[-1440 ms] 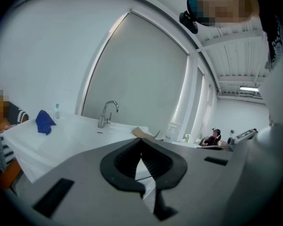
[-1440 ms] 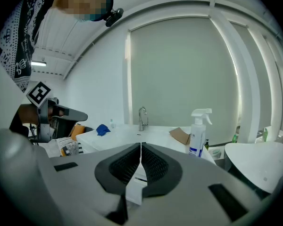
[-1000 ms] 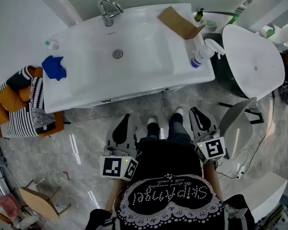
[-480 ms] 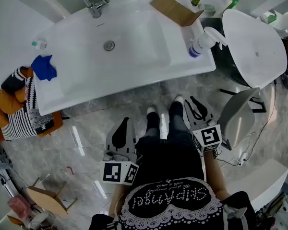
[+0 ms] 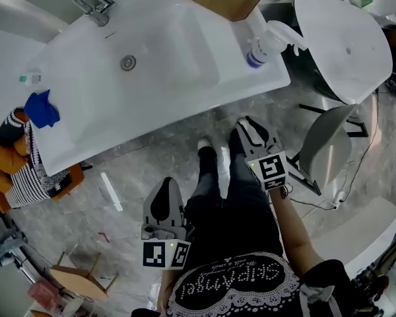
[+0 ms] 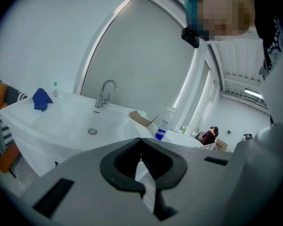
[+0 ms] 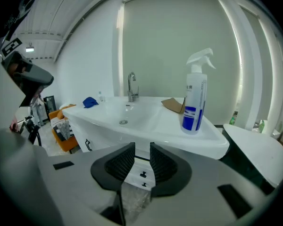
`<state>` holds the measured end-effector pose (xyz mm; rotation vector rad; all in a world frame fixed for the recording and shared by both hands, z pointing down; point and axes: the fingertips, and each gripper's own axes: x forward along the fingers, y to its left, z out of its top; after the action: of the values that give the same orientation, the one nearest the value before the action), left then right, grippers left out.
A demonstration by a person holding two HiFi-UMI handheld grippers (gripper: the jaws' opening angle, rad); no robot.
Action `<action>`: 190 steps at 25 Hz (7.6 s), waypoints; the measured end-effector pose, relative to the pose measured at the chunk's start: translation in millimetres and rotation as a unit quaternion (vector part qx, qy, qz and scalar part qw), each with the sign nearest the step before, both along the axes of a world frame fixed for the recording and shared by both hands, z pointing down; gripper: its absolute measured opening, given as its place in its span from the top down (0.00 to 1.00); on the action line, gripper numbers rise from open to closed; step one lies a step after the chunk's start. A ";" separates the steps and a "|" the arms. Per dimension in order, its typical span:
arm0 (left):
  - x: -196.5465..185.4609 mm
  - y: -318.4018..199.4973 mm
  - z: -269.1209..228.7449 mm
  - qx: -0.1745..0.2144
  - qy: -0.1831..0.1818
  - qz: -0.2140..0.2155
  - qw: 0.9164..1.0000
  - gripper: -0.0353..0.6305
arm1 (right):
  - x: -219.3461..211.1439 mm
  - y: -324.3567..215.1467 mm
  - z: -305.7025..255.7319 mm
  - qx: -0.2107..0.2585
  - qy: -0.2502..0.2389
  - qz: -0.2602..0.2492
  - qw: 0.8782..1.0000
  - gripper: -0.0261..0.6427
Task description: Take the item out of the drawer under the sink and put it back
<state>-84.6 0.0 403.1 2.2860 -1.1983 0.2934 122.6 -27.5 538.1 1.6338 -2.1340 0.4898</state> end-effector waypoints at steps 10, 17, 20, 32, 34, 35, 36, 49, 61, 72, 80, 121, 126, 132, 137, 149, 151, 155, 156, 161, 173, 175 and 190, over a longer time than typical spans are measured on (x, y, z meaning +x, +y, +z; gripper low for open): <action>6.1 6.7 11.8 -0.018 -0.007 0.002 1.000 0.94 | -16.5 -13.5 75.4 -0.049 -0.010 -0.017 0.999 0.82; 9.7 9.2 23.4 -0.032 -0.013 0.021 0.999 0.94 | -17.3 -29.7 138.2 -0.100 0.011 -0.022 0.995 0.81; 12.1 9.8 33.8 -0.046 -0.010 0.024 0.999 0.94 | -15.9 -38.5 161.2 -0.117 0.013 -0.017 0.993 0.79; 19.6 24.1 61.8 -0.080 -0.017 0.038 0.996 0.94 | -20.0 -60.5 243.2 -0.152 -0.027 0.030 0.988 0.75; 20.1 26.3 66.4 -0.081 -0.019 0.042 0.996 0.94 | -20.3 -64.1 254.2 -0.154 -0.034 0.041 0.987 0.75; 20.5 28.2 68.9 -0.085 -0.019 0.044 0.995 0.94 | -20.7 -65.1 259.2 -0.156 -0.037 0.046 0.986 0.75; 21.1 30.0 70.9 -0.089 -0.020 0.046 0.995 0.94 | -21.3 -65.3 263.9 -0.158 -0.042 0.051 0.985 0.75; 23.8 29.3 81.5 -0.105 -0.021 0.052 0.993 0.94 | -24.7 -75.8 288.1 -0.168 -0.069 0.072 0.981 0.75; 20.4 28.9 84.0 -0.110 -0.024 0.047 0.993 0.94 | -25.7 -85.6 294.1 -0.171 -0.086 0.089 0.978 0.75; 23.8 27.5 81.5 -0.105 -0.021 0.047 0.993 0.94 | -26.8 -69.2 293.6 -0.165 -0.085 0.093 0.978 0.75; 26.7 25.1 76.2 -0.098 -0.016 0.049 0.994 0.94 | -29.0 -46.3 292.5 -0.174 -0.083 0.090 0.977 0.75; 26.0 32.2 75.2 -0.097 -0.016 0.044 0.994 0.94 | -34.9 19.2 294.0 -0.165 -0.078 0.099 0.978 0.75; 25.9 32.3 75.1 -0.094 -0.019 0.045 0.994 0.94 | -35.9 38.9 294.7 -0.168 -0.080 0.095 0.978 0.75; 31.4 35.3 74.4 -0.093 -0.018 0.052 0.994 0.94 | -37.6 54.1 292.9 -0.170 -0.083 0.093 0.977 0.75; 33.3 34.4 74.3 -0.091 -0.019 0.052 0.994 0.94 | -39.4 65.7 293.4 -0.175 -0.086 0.088 0.977 0.75; 37.5 22.9 67.2 -0.075 -0.004 0.052 0.996 0.94 | -39.5 68.1 299.5 -0.219 -0.085 0.051 0.971 0.75; 38.4 22.1 63.2 -0.070 0.000 0.053 0.996 0.94 | -38.8 68.6 297.2 -0.225 -0.078 0.049 0.970 0.75; 37.3 18.6 54.5 -0.056 0.003 0.052 0.997 0.94 | -32.4 72.7 277.8 -0.208 -0.072 0.051 0.974 0.75; 36.7 17.2 52.1 -0.053 0.003 0.052 0.997 0.94 | -30.5 74.3 271.3 -0.202 -0.071 0.050 0.976 0.75; 34.2 12.7 37.4 -0.039 0.007 0.050 0.998 0.94 | -14.7 83.2 237.4 -0.177 -0.065 0.055 0.981 0.92; 25.1 8.4 15.5 0.000 0.005 0.039 0.999 0.94 | -5.2 83.9 177.9 -0.137 -0.062 0.051 0.987 0.94; 24.2 8.0 11.6 0.007 0.006 0.039 0.999 0.94 | -4.3 82.2 168.5 -0.130 -0.063 0.053 0.988 0.94; 14.5 -4.3 -28.5 0.057 0.010 0.048 0.997 0.94 | -5.7 58.6 70.7 -0.056 -0.075 0.060 0.994 0.94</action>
<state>-70.1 -4.3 374.7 2.4441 -1.1244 0.2414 116.9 31.2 608.7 1.7156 -2.0794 0.7783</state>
